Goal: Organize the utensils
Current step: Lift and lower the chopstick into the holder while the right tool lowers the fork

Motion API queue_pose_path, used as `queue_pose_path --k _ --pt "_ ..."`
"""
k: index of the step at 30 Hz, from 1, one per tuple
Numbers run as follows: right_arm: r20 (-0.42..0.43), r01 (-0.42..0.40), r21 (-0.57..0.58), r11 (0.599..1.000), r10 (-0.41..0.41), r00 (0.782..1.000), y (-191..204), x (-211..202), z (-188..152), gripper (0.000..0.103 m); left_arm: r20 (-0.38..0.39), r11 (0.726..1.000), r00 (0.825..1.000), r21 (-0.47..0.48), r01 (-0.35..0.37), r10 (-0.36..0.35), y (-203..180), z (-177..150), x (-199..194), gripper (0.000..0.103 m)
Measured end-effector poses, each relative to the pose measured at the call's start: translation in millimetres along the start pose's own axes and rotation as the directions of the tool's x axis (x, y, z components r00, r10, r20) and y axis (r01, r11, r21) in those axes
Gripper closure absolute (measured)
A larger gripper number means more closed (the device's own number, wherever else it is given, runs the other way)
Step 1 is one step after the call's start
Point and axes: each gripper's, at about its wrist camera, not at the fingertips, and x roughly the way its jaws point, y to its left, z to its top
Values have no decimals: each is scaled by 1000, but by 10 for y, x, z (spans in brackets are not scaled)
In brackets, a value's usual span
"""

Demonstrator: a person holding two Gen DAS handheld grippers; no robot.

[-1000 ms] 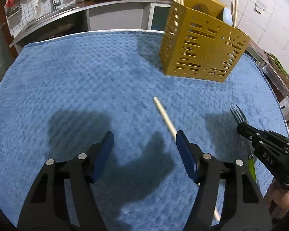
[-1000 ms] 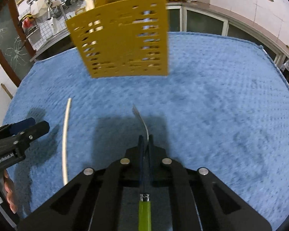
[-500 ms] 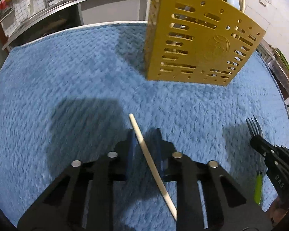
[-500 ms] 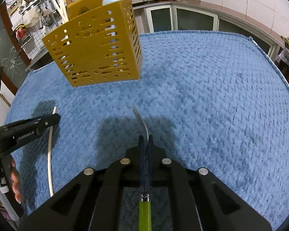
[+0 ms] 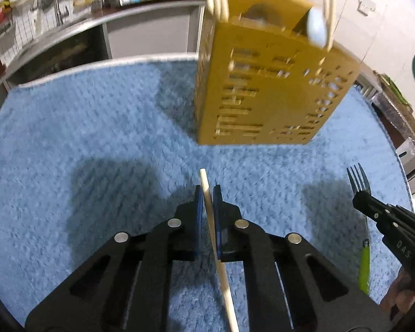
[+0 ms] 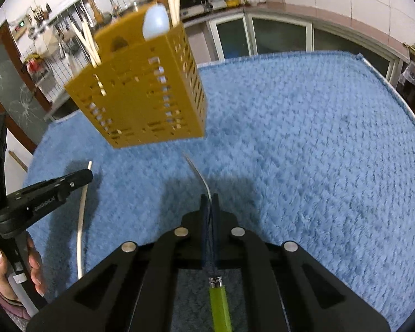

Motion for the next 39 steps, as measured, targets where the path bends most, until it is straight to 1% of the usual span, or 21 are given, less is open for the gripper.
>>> queue_pose_path --k 3,4,6,9,14,18,23,26,29,32,34,36,38,39 --pt "61 -30 14 999 29 998 -27 -141 12 101 78 1000 997 18 12 -14 -12 -7 -222 97" --pt "78 -29 11 1000 28 997 -27 -182 11 101 119 1000 993 27 11 -14 -17 -18 -326 97" --pt "115 -34 8 999 33 993 -28 -269 4 101 163 999 986 37 10 -16 -21 -31 -452 97" --pt "172 -46 9 999 44 984 -21 -403 -18 101 206 999 978 41 22 -30 -21 -52 -574 97" --pt "250 -52 -2 999 51 967 -23 -555 -20 101 285 998 958 61 14 -31 -11 -74 -756 98" --pt "311 -49 -14 999 51 949 7 -699 0 101 348 997 937 69 15 -38 9 -72 -912 98" --pt "373 -57 -39 998 67 925 116 -882 123 101 430 997 902 80 11 -44 1 -21 -1145 99" --pt "411 -61 -60 996 80 908 211 -1019 277 101 473 996 879 82 22 -59 2 107 -1302 99" --pt "446 -68 -77 995 95 890 330 -1152 485 101 522 996 851 89 20 -64 -27 292 -1483 99" --pt "477 -69 -95 993 106 873 418 -1282 714 101 576 995 815 100 10 -66 -105 569 -1701 99" --pt "504 -62 -112 992 111 857 506 -1378 935 101 600 994 796 108 10 -73 -171 716 -1821 99" --pt "525 -55 -122 991 111 844 585 -1433 1148 101 630 993 773 121 -5 -73 -259 903 -1948 99" --pt "540 -50 -128 990 112 834 642 -1455 1342 101 650 992 756 129 -15 -73 -328 1082 -2032 99" --pt "546 -47 -132 990 112 830 668 -1458 1403 101 655 992 752 128 -12 -75 -342 1155 -2048 99"
